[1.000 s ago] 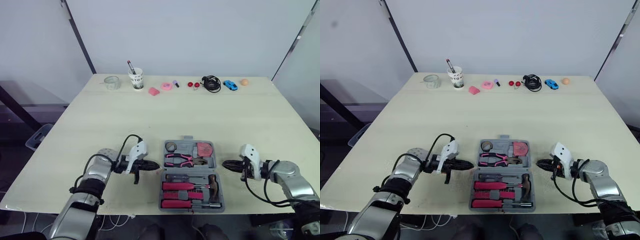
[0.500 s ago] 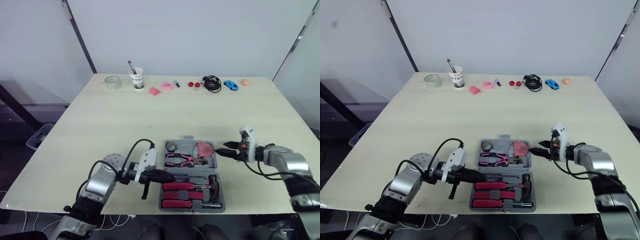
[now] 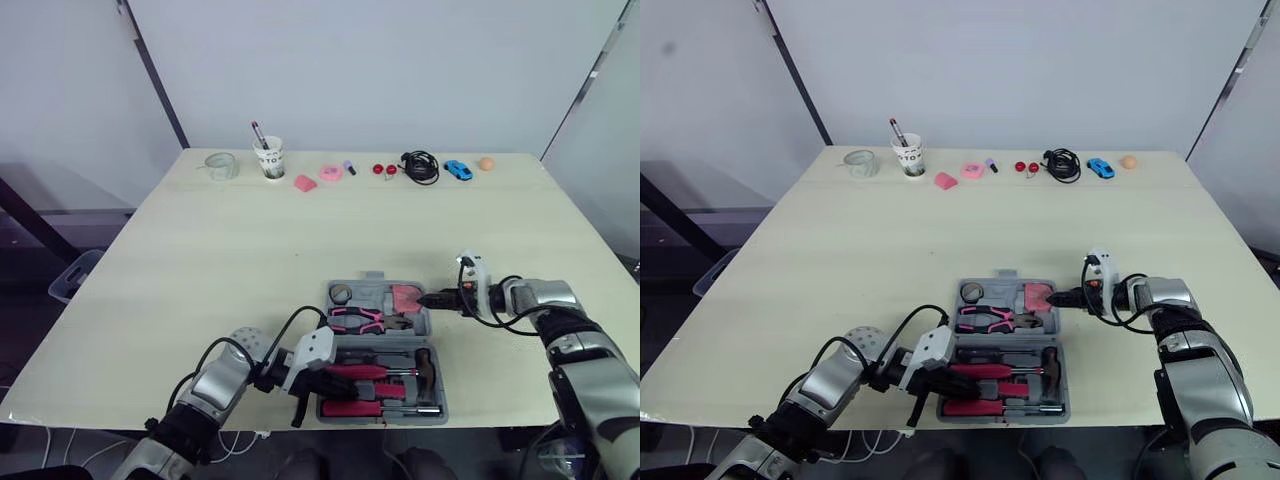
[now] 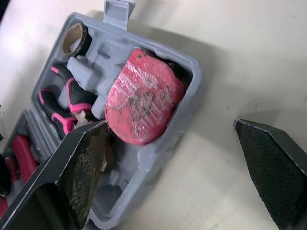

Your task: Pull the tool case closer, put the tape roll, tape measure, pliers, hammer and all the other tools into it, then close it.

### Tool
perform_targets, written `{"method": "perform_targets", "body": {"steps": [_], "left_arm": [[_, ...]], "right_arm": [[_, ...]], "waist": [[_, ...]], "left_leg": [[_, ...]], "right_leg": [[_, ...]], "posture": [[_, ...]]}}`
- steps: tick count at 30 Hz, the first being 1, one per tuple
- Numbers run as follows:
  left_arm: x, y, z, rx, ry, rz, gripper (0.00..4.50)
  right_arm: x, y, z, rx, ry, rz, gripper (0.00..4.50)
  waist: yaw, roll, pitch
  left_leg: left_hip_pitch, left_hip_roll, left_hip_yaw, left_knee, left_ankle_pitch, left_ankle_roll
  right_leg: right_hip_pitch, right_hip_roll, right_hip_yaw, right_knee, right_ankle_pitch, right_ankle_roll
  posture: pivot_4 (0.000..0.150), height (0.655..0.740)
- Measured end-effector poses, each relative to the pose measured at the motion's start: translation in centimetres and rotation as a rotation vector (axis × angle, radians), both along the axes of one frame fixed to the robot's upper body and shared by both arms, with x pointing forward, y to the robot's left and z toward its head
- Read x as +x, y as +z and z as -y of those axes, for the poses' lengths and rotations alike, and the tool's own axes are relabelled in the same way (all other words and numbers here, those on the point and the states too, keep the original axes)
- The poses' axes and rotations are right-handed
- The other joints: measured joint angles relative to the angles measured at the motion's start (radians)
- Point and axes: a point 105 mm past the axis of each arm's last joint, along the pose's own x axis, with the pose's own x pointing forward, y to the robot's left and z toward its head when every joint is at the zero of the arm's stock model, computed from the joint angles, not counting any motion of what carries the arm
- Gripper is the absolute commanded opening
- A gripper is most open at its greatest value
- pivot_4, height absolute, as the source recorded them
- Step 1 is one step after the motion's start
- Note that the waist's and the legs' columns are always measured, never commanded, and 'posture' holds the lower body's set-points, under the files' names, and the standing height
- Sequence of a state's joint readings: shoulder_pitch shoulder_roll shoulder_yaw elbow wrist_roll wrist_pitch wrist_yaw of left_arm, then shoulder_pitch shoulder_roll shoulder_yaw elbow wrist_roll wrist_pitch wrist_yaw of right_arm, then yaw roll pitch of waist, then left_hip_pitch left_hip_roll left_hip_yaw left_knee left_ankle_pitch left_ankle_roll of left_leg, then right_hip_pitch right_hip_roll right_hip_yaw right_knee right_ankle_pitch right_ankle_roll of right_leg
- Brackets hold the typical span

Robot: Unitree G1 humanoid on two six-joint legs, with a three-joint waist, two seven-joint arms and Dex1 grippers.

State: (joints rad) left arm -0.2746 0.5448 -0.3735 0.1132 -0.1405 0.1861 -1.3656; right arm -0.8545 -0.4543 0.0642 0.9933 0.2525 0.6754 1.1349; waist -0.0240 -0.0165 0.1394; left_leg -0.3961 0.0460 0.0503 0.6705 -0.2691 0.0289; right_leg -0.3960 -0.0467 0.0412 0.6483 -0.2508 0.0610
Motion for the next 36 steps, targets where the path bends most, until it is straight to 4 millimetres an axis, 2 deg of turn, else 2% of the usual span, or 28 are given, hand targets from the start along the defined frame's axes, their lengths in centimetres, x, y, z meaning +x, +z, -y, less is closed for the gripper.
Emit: {"method": "perform_targets", "body": {"steps": [6,16,22,31,36], "left_arm": [[0.0,-0.2,0.2,-0.007,-0.006,0.014,0.0],[-0.1,-0.3,0.3,-0.009,-0.013,0.032,0.0],[0.0,-0.4,0.5,-0.017,-0.008,0.035,0.0],[-0.3,0.0,0.2,-0.08,0.069,-0.008,0.0],[-0.2,2.5,-1.9,-0.102,0.13,0.024,0.0]], "right_arm": [[-0.1,-0.1,-2.0,0.162,-0.027,-0.09,4.43],[0.0,-0.2,-3.2,0.268,-0.049,-0.109,4.43],[-0.6,0.6,-4.5,0.382,0.02,-0.11,4.43],[-1.6,3.6,-4.0,0.486,0.191,-0.035,4.43],[-3.2,5.3,-3.0,0.527,0.291,-0.004,4.43]], "waist": [[-0.012,0.0,0.0],[-0.019,0.0,0.0],[-0.017,0.001,0.0],[-0.015,0.003,0.001],[-0.013,0.003,0.001]], "left_leg": [[0.0,0.0,-0.001,0.0,0.0,0.0],[0.001,0.0,-0.001,-0.001,0.0,0.0],[0.001,0.0,-0.001,-0.001,0.0,0.0],[-0.001,0.0,-0.003,-0.001,0.0,0.0],[-0.002,0.0,-0.005,-0.001,0.0,0.0]], "right_leg": [[0.0,0.0,0.0,0.001,0.0,0.0],[0.0,0.0,0.0,0.001,0.0,0.0],[0.0,0.0,0.0,0.001,0.0,0.0],[-0.002,0.0,0.0,0.001,0.0,0.0],[-0.002,-0.001,0.0,0.001,0.0,0.0]], "posture": [[0.15,0.74],[0.15,0.74],[0.15,0.74],[0.15,0.74],[0.15,0.74]]}}
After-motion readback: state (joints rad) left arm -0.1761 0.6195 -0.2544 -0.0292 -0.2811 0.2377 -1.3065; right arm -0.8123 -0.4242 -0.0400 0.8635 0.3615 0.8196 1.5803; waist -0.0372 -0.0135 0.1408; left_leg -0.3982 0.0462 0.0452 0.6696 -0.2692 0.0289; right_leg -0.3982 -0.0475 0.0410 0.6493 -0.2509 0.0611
